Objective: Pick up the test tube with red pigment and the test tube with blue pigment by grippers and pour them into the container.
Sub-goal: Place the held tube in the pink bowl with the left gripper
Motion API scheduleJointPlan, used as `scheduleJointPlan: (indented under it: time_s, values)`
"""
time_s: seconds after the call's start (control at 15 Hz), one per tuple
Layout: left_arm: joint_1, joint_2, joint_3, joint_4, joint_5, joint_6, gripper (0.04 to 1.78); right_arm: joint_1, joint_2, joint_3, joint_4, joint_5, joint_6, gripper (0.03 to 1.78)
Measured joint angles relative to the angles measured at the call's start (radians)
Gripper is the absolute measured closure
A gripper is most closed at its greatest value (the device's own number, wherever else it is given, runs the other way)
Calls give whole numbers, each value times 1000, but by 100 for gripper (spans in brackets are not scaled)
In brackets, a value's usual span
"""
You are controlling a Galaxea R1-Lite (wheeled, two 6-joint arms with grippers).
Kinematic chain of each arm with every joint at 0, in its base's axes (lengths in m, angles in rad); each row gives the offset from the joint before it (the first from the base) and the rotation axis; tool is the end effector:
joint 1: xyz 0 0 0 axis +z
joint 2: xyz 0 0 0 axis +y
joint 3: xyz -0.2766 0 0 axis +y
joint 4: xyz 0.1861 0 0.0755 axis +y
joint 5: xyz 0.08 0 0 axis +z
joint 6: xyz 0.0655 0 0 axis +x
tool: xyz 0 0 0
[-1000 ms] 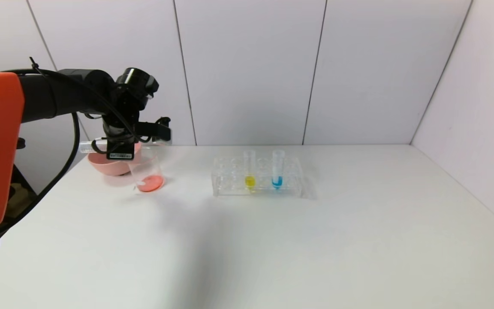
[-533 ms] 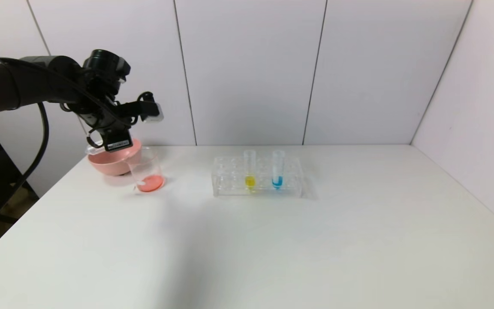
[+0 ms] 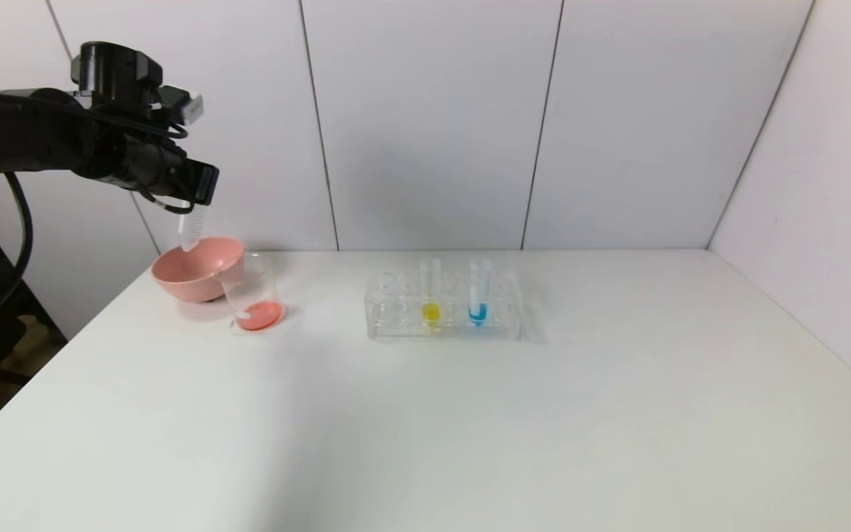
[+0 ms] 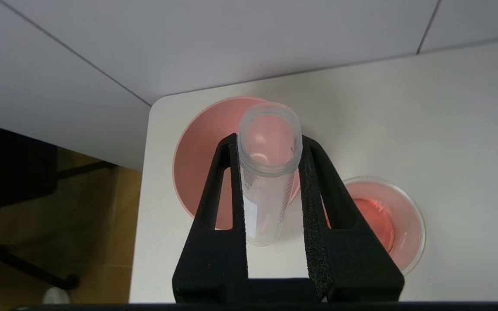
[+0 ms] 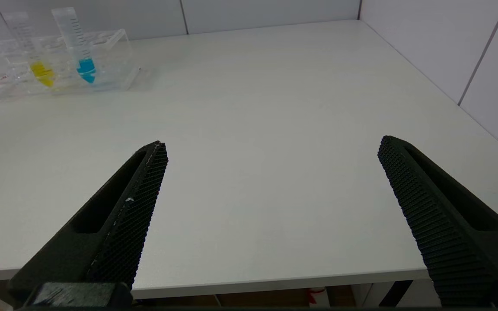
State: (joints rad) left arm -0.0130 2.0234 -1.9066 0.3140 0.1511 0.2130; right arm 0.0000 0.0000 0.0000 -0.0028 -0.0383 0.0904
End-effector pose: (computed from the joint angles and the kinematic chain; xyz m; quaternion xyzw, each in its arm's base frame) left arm 0.4462 0.0041 0.2416 0.1210 0.2190 0.0444 0.9672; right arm 0.0550 -0.0025 0.0759 0.0452 -0.0023 -0.0191 0.9988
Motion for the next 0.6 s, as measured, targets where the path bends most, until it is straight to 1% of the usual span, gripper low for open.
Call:
scheduleJointPlan:
  time_s: [0.13,0.2,0.4,0.6]
  values:
    - [13,-51,131,-145,14,-130,143,0,0,0,0,0,0,4]
    - [18,-79,214,-219,19,-167,143,0,0,0,0,0,0,4]
    - [28,-174,527,-500,47,-217,143,0,0,0,0,0,0,4]
    - [32,-265,855,-846,64,-233,143,0,0,0,0,0,0,4]
